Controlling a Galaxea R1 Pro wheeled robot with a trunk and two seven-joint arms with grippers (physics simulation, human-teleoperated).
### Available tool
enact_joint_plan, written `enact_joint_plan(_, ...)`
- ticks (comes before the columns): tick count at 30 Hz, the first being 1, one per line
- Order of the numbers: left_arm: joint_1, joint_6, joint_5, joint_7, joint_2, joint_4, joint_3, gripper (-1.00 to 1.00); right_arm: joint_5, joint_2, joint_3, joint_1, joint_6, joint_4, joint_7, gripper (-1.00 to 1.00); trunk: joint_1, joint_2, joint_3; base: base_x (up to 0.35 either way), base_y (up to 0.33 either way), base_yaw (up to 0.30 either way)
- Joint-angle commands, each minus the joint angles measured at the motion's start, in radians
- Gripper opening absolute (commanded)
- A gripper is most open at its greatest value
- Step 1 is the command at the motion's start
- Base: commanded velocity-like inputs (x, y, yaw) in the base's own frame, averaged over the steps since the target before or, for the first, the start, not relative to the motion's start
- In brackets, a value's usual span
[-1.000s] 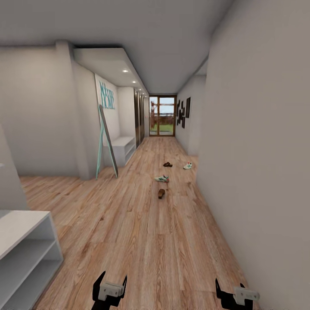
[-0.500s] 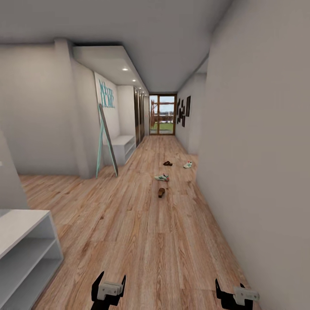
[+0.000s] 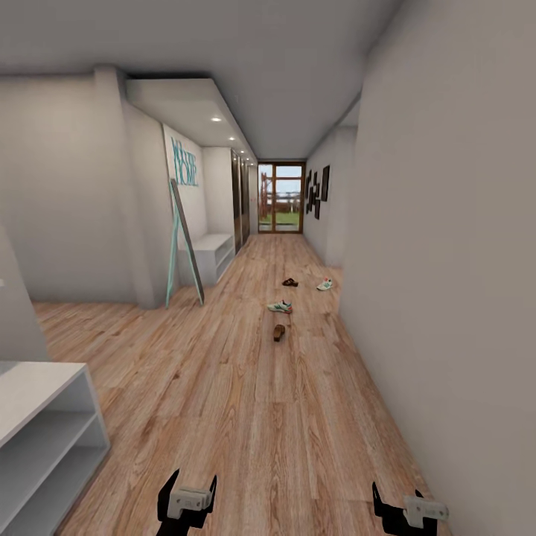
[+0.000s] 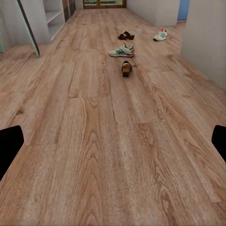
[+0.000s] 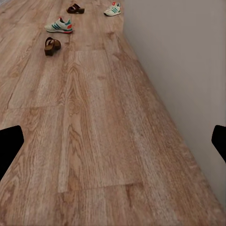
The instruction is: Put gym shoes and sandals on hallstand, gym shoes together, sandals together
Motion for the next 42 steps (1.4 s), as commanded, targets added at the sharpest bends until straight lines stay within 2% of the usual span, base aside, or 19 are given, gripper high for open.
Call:
enact_joint_plan(1,0.0,0.0,0.0,0.0,0.0,0.0,0.0,1.0,0.0,0.0,0.0,0.0,0.0,0.0,0.0,1.0,0.0,0.0,0.0,0.0,0.0,0.0)
enact_joint_plan(42,0.0,0.002,0.002,0.001,0.001,0.0,0.001,1.0,0.0,0.0,0.001,0.001,0.0,0.0,0.0,1.0,0.157,-0.287,-0.129,0.0,0.0,0.0)
